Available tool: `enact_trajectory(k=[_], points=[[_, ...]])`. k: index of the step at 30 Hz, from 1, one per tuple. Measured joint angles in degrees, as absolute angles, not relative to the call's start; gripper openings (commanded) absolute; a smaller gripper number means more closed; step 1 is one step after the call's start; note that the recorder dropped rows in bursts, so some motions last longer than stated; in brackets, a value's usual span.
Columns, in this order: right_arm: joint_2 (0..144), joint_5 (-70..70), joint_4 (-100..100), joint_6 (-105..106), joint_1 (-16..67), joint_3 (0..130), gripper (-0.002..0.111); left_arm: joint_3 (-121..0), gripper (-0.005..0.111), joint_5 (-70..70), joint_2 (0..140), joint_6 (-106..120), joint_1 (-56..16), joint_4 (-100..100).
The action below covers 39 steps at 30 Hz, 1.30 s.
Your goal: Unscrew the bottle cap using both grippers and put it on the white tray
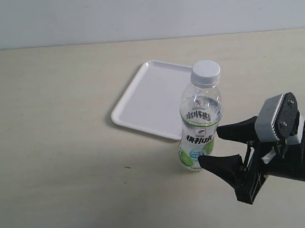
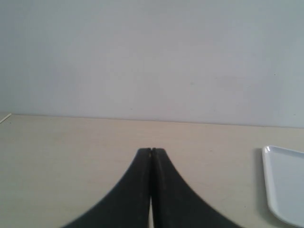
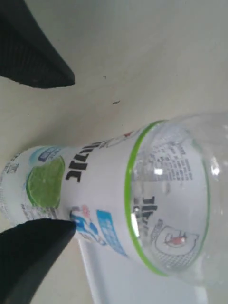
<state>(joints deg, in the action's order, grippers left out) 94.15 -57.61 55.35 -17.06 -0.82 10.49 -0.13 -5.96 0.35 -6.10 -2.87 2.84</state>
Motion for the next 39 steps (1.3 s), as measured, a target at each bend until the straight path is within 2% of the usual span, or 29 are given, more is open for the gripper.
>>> enact_trajectory(k=[8, 16, 39], points=[[97.37, -57.74, 55.19, -13.75, -0.82, 14.97, 0.073, -0.13, 0.000, -6.06, 0.35, -6.10, -2.87, 2.84], [101.67, -59.91, 54.32, -10.15, -0.70, 15.69, 0.082, -0.13, 0.000, -6.06, 0.35, -6.10, -2.87, 2.84], [113.74, -64.53, 55.00, -6.68, -0.70, 22.94, 0.082, -0.13, 0.000, -6.06, 0.35, -6.10, -2.87, 2.84]])
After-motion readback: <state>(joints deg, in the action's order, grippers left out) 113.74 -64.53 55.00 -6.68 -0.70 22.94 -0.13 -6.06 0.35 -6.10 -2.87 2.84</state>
